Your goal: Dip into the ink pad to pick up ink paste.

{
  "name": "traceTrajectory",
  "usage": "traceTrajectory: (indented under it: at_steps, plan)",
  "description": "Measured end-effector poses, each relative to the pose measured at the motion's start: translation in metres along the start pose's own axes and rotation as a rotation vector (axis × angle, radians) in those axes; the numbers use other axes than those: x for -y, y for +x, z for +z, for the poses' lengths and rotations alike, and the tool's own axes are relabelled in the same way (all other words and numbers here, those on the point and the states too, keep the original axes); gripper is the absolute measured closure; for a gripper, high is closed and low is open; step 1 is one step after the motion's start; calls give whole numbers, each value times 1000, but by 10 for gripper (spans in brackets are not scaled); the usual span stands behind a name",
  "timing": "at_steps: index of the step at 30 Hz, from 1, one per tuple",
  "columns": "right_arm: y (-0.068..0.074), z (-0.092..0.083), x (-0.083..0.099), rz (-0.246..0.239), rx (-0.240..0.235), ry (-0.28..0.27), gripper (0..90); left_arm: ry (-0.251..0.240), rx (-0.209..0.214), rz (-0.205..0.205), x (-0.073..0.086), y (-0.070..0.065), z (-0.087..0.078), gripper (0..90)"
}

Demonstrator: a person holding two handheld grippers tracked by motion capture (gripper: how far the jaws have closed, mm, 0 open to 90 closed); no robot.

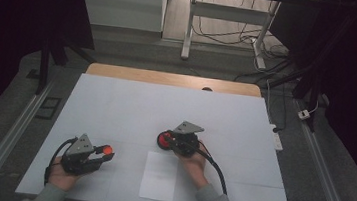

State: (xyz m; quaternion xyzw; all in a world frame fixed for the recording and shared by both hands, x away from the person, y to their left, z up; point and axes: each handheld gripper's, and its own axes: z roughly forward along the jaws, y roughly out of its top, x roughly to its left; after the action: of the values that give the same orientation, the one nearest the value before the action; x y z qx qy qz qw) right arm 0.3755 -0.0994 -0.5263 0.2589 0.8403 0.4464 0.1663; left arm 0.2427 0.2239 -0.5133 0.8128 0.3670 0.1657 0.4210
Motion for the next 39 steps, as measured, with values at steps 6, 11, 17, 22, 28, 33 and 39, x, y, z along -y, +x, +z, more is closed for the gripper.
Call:
traceTrajectory:
  at_steps: [6,11,17,22,28,33,39]
  plan:
    - [0,0,1,10,1,-9,728,-2,0,2,0,0,0,646]
    - [0,0,3,17,0,-19,728,-3,-2,-1,0,0,0,646]
    - [-1,1,4,27,-6,-34,729,-3,-1,1,0,0,0,646]
    - [-1,0,5,27,-1,-35,729,-3,-1,1,0,0,-1,646]
    - [0,0,5,26,1,-33,728,-4,-3,2,0,0,-1,646]
    - [-6,-1,4,58,-27,-42,725,-4,-3,4,0,0,-1,646]
    - [-12,-15,-3,105,-26,-122,725,-7,-3,1,0,0,-1,646]
